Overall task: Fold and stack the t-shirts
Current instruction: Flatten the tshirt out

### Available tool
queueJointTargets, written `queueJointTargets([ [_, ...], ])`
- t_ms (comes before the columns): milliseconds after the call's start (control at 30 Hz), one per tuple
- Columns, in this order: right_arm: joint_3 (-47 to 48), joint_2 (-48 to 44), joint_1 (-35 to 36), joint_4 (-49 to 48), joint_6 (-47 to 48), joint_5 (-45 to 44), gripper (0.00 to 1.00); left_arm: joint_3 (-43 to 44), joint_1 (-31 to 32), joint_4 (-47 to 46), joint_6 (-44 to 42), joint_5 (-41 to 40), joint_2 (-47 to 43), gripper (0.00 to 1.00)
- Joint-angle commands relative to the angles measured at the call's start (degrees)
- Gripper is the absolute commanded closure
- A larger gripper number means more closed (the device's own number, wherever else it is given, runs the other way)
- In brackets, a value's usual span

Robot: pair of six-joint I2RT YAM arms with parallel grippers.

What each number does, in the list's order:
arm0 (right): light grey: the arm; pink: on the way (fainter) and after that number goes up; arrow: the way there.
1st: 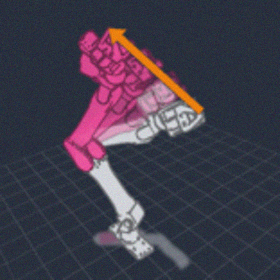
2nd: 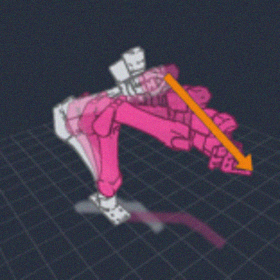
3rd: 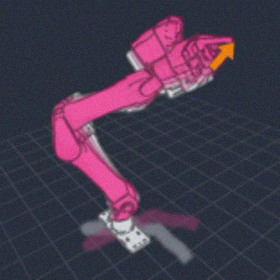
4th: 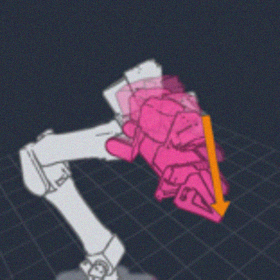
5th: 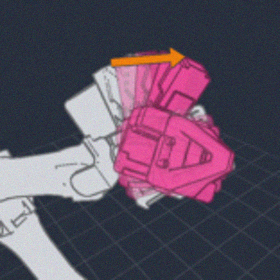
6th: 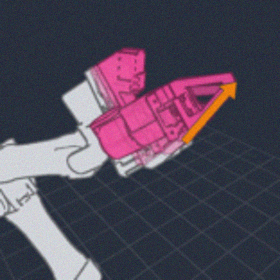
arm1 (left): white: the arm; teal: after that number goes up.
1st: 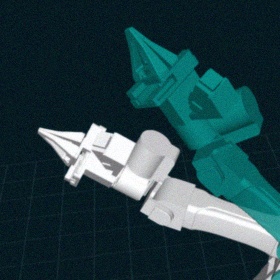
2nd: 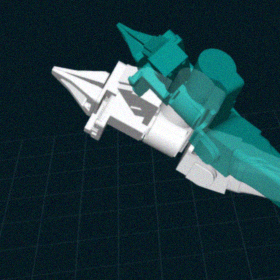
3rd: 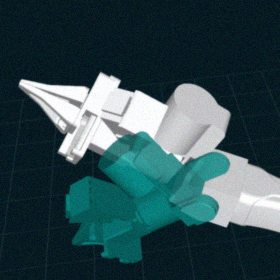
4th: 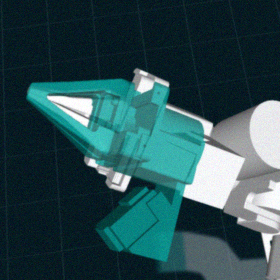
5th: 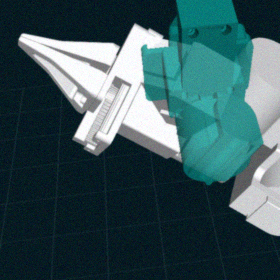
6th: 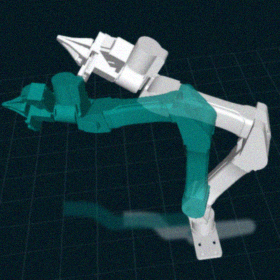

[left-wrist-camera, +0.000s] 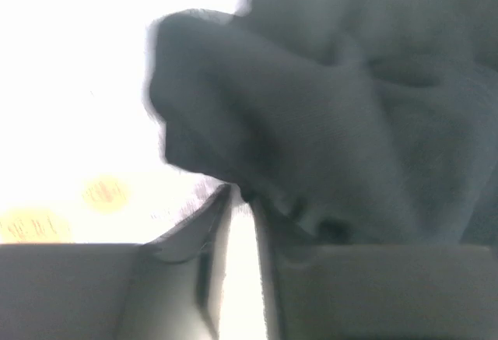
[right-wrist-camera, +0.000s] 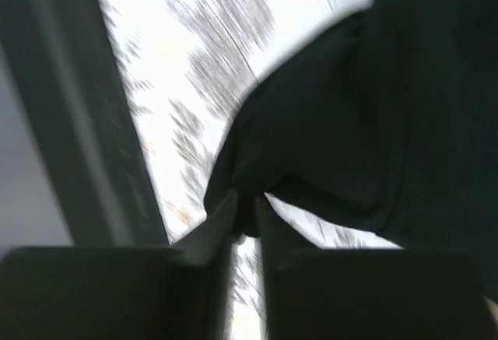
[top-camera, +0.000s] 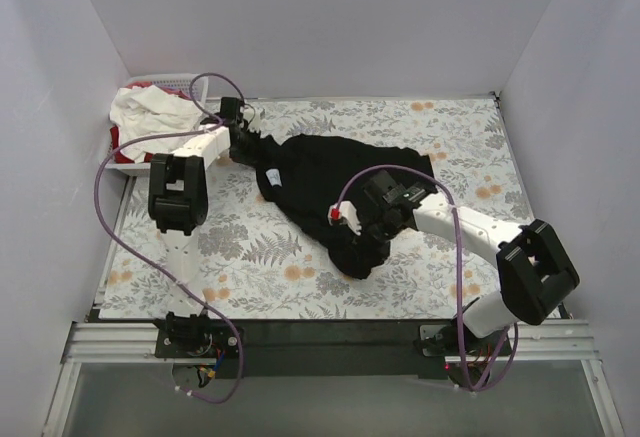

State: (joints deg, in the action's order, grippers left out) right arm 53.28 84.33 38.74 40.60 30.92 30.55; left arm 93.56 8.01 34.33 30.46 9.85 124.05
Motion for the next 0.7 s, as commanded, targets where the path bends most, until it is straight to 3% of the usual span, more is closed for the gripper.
queueJointTargets([
  [0, 8.84, 1.96, 3.80, -2.37, -4.09, 10.14, 0.62, 16.32, -3.34, 1.34, 6.17, 4.01, 3.91, 0.79],
  [67, 15.06, 2.77, 2.75, -0.44, -4.73, 10.42, 0.02, 20.77, -4.14, 3.63, 6.98, 10.79, 3.05, 0.57],
  [100, 15.89, 2.16, 1.52, 0.09, -4.12, 9.72, 0.02, 21.05, -4.40, 4.60, 6.81, 12.55, 1.65, 0.44],
  [167, 14.33, -1.35, -4.77, 0.10, -2.80, 8.39, 0.02, 17.21, -4.58, 4.61, 5.41, 17.91, -5.52, 0.42],
  [200, 13.27, -2.32, -7.51, 0.18, -1.31, 8.13, 0.02, 11.01, -4.50, 4.09, 4.71, 19.41, -8.88, 0.41],
  [333, 9.40, -1.55, -18.06, -0.08, 7.29, -5.91, 0.06, -8.09, -3.27, 3.38, -0.99, 27.05, -22.77, 0.39],
  [467, 10.79, 5.39, -23.09, -0.26, 8.81, -11.47, 0.11, -23.66, 5.06, 1.11, -4.79, 21.82, -33.77, 0.38],
  [667, 12.20, 9.61, -27.57, -4.11, 10.40, -17.18, 0.06, -29.92, 21.85, -0.31, -4.09, 14.51, -35.90, 0.37],
])
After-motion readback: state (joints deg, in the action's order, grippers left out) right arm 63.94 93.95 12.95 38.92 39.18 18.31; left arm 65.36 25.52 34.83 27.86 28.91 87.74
